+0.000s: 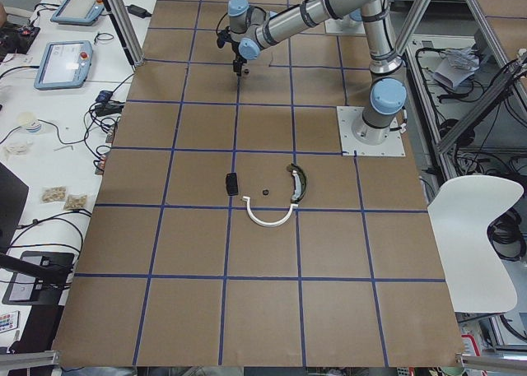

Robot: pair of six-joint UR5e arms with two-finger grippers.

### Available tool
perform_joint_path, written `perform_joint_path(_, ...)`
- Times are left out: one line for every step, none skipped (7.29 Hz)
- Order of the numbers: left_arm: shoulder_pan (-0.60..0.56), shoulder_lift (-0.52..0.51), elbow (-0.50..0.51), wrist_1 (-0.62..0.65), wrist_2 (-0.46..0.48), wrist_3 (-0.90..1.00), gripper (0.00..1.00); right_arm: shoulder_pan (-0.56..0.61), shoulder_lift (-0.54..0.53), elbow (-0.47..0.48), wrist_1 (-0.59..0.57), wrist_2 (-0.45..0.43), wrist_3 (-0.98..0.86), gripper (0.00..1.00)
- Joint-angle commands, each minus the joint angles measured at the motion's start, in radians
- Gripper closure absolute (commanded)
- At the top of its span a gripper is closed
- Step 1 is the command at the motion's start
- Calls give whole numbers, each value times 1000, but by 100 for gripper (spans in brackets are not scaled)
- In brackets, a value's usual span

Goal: Place bearing gear from tray to pile

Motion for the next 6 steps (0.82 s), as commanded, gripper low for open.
perform_joint_path(-1, -3, -4, -9, 3, 4, 22, 18, 6, 0, -1, -8, -4, 4)
perform_joint_path(-1, -5, -7, -9, 3, 4, 22, 18, 7, 0, -3, -10, -9, 0)
perform_joint_path(-1, -9, -7, -9, 3, 5, 30, 18, 9, 2, -3, -8, -12, 0)
perform_joint_path(-1, -17, -7, -10, 2, 5, 40, 18, 11, 2, -3, -6, -68, 0)
perform_joint_path(-1, -18, -7, -19, 2, 5, 41, 18, 11, 2, -6, -5, -160, 0)
perform_joint_path(-1, -17, -7, -21, 2, 4, 88, 18, 8, 2, -18, -8, -142, 0)
